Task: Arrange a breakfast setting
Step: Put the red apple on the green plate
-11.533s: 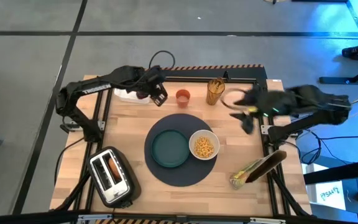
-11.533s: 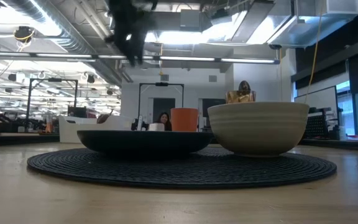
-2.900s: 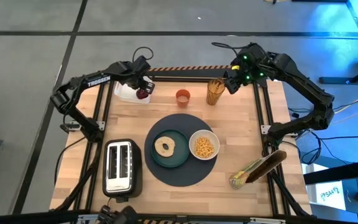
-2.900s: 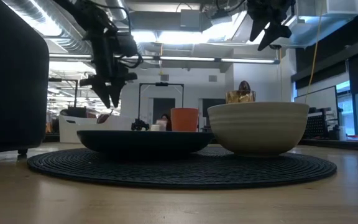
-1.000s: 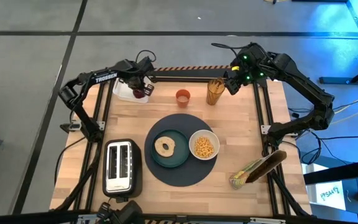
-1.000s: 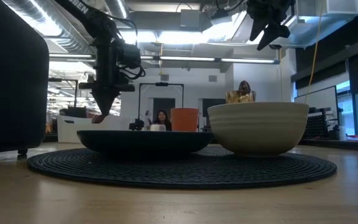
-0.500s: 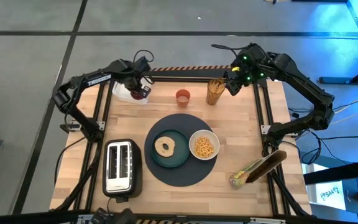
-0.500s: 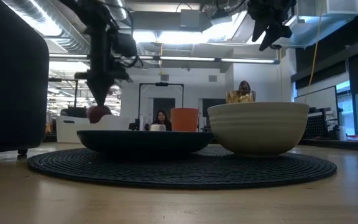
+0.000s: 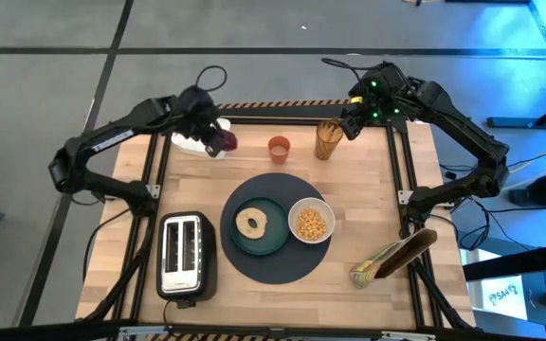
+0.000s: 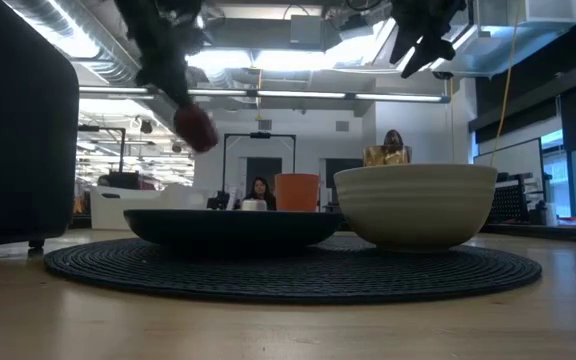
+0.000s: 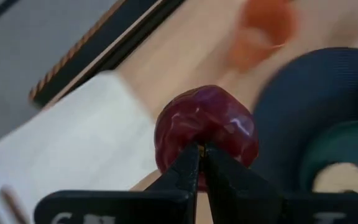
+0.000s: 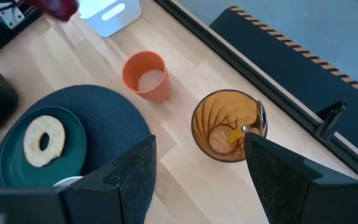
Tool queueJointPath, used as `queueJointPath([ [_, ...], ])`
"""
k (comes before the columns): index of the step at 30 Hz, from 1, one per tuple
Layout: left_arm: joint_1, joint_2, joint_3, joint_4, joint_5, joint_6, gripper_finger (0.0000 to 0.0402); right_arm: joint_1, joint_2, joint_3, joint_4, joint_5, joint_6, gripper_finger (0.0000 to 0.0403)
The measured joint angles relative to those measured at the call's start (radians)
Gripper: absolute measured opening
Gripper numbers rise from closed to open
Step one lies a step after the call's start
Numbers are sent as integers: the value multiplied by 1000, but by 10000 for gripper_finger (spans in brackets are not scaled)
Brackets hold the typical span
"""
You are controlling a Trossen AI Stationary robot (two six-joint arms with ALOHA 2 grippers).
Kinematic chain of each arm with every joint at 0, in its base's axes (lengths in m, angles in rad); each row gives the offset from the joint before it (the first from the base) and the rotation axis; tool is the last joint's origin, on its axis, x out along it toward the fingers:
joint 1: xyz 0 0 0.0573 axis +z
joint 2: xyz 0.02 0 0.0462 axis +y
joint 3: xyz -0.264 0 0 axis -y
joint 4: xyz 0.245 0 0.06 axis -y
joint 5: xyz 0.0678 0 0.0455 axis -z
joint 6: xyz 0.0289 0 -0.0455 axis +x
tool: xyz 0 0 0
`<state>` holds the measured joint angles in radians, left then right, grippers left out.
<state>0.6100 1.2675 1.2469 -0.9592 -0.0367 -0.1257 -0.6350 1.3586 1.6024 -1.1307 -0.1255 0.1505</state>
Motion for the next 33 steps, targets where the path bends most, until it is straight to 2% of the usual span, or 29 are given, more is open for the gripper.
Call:
queueJointPath([
  [4, -104, -40, 0, 56, 3, 17, 11, 0, 0, 0, 1, -7, 7, 232],
  [10, -277, -38, 0, 197, 2, 92, 11, 0, 0, 0, 6, -17, 8, 232],
  [16, -413, -31, 1, 305, -110, 115, 11, 1, 0, 0, 6, -23, 16, 232],
  [25, -526, -26, 2, 312, -137, 132, 11, 1, 0, 0, 7, -25, 29, 232],
  [33, -583, 2, 0, 388, -126, 307, 11, 1, 0, 0, 9, -25, 28, 232],
])
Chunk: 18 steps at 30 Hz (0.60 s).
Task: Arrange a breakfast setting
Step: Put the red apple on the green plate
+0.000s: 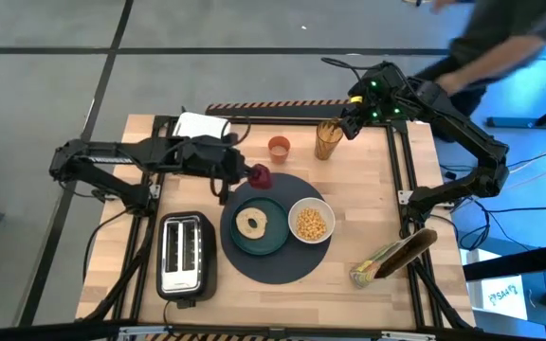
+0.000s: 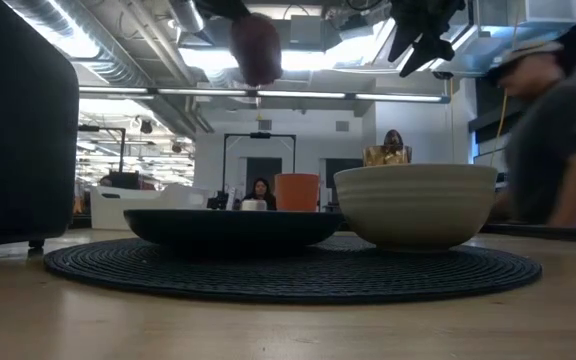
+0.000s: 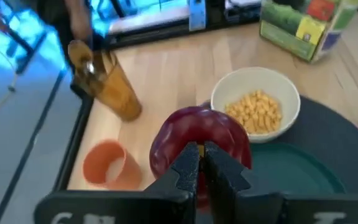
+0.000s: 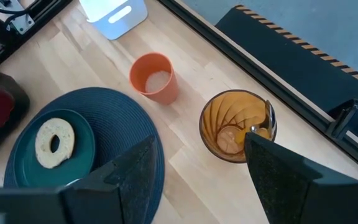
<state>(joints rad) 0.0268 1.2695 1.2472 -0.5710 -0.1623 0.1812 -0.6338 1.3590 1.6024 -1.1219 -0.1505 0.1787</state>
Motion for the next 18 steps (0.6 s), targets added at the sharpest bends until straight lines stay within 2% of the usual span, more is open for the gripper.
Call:
queueJointPath([
  [8, -1, 152, 2, 104, 94, 1, 11, 0, 0, 0, -5, -19, 0, 232],
  [14, 2, 298, 153, -69, 150, -5, 11, 0, 0, 0, -3, -26, 5, 232],
  [18, 32, 377, 274, -183, 195, 72, 11, 0, 0, 0, -2, -26, 5, 232],
])
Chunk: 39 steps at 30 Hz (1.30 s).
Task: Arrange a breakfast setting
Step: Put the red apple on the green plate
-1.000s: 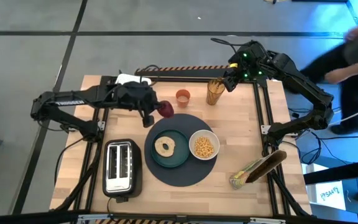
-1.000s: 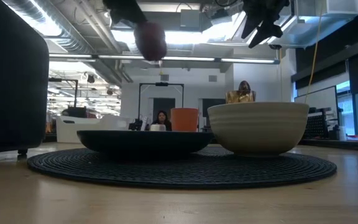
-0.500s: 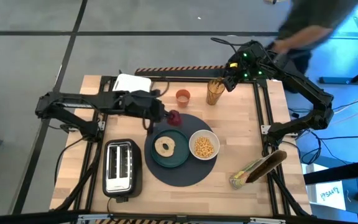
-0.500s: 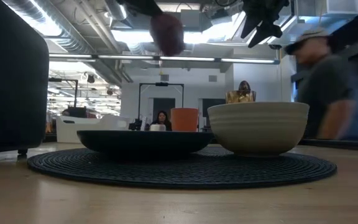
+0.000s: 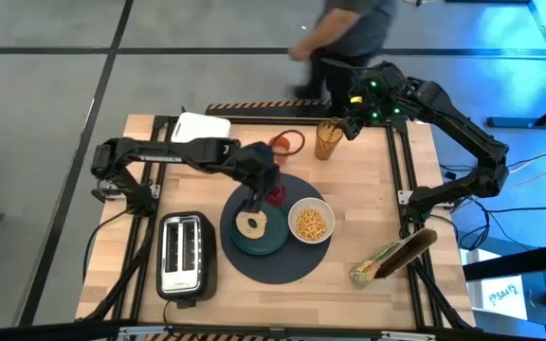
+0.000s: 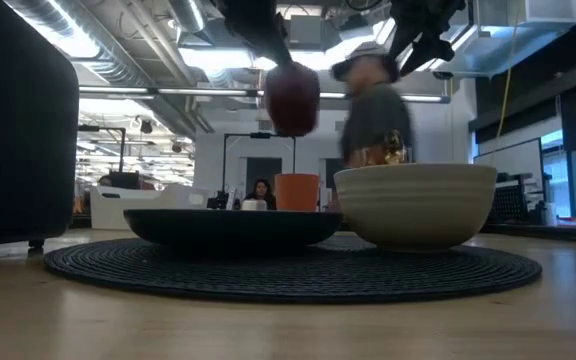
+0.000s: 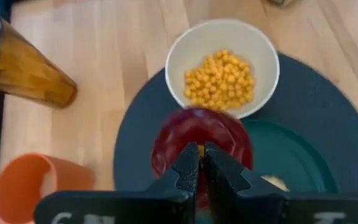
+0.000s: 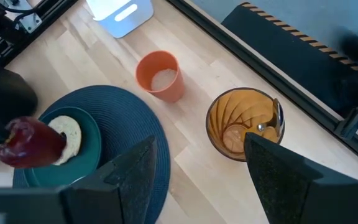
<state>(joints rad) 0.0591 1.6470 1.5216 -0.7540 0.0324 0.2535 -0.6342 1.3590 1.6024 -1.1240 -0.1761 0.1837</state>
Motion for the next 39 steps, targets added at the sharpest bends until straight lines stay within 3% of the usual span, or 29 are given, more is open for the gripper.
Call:
queueJointPath([
  [7, 31, 50, 112, -66, 17, 71, 11, 0, 0, 0, -20, 0, -2, 232],
  [24, -64, 167, 32, -139, 9, -180, 11, 0, 0, 0, -109, 4, -96, 232],
  [34, -118, 244, 33, -79, 3, -194, 13, 0, 0, 0, -143, 7, -121, 232],
  [39, -121, 246, 33, -45, 3, -226, 34, 0, 0, 0, -160, 2, -133, 232],
])
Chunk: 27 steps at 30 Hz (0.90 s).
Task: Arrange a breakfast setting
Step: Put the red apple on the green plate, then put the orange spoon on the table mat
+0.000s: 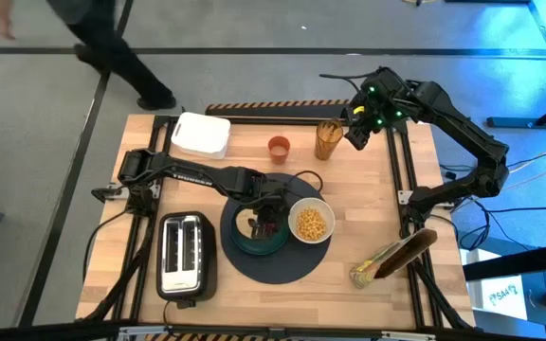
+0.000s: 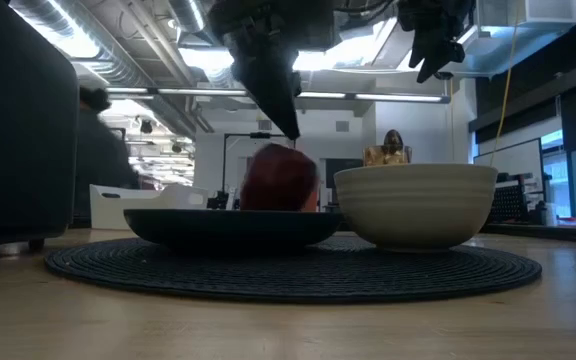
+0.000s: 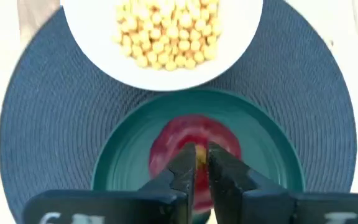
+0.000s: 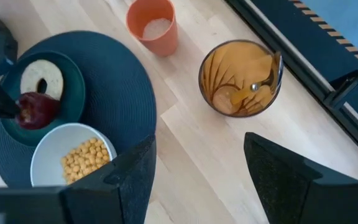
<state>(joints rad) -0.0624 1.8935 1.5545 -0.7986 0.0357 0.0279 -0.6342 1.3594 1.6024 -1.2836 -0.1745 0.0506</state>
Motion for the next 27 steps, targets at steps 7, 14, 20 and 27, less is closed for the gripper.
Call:
queueJointPath([
  [7, 0, 2, 0, 39, -2, -2, 81, 0, -5, 0, -33, -1, -3, 232],
  [14, 26, -18, 20, -21, -208, -93, 113, 0, -50, 0, -33, 7, 2, 232],
  [20, 117, -59, 111, -101, -282, -102, 117, 0, -86, 0, -29, 31, 43, 232],
  [27, 336, -64, 150, 33, -261, -106, 117, 0, -106, 0, -31, 52, 123, 232],
])
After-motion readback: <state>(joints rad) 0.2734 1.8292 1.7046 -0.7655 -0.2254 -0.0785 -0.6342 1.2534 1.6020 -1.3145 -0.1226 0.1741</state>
